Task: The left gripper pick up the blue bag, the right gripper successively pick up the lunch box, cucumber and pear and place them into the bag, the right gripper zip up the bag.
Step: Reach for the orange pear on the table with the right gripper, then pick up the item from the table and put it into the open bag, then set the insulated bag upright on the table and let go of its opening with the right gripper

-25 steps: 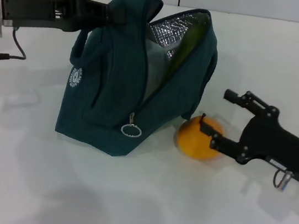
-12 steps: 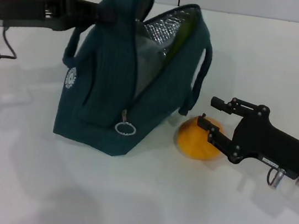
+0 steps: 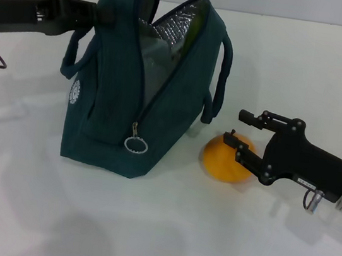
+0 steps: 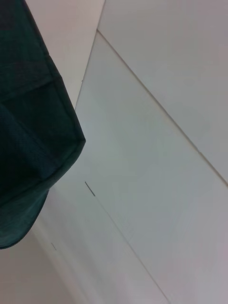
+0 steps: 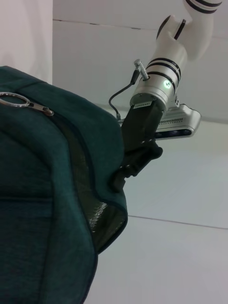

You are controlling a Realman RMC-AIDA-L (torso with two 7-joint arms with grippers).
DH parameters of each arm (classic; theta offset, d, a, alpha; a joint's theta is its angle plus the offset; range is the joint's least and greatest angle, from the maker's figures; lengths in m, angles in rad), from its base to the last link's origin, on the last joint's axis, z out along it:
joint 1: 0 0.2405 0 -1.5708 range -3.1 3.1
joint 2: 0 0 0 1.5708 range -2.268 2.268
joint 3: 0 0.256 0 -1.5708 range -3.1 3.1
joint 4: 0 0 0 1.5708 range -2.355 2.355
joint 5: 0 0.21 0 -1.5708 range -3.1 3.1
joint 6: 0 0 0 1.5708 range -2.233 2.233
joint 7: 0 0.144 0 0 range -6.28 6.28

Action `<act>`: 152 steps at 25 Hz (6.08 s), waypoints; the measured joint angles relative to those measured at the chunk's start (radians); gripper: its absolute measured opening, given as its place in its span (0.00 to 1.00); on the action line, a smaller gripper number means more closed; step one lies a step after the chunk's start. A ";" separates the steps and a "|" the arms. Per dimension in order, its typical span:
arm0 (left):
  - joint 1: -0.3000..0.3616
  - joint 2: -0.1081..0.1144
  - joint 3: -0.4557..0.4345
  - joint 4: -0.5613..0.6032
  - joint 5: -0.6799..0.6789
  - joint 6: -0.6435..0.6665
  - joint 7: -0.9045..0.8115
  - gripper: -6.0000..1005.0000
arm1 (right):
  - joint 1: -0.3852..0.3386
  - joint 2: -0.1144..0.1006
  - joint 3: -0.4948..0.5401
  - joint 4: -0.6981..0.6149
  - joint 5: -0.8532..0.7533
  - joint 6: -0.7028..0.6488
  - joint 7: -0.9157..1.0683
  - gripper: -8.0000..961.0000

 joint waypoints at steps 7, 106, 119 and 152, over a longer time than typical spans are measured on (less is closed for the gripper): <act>0.000 -0.003 0.004 -0.001 -0.001 0.007 0.001 0.07 | 0.014 0.000 -0.001 0.000 0.000 0.033 0.042 0.38; -0.027 -0.042 0.005 0.000 -0.008 0.097 -0.023 0.07 | 0.223 0.000 -0.014 -0.128 -0.039 0.061 0.322 0.05; -0.022 -0.048 0.005 0.000 -0.007 0.108 -0.023 0.07 | 0.252 0.000 -0.019 -0.147 -0.012 0.055 0.306 0.05; -0.028 -0.042 0.003 0.000 -0.007 0.104 -0.025 0.07 | 0.155 0.000 -0.061 -0.174 -0.002 0.036 0.243 0.24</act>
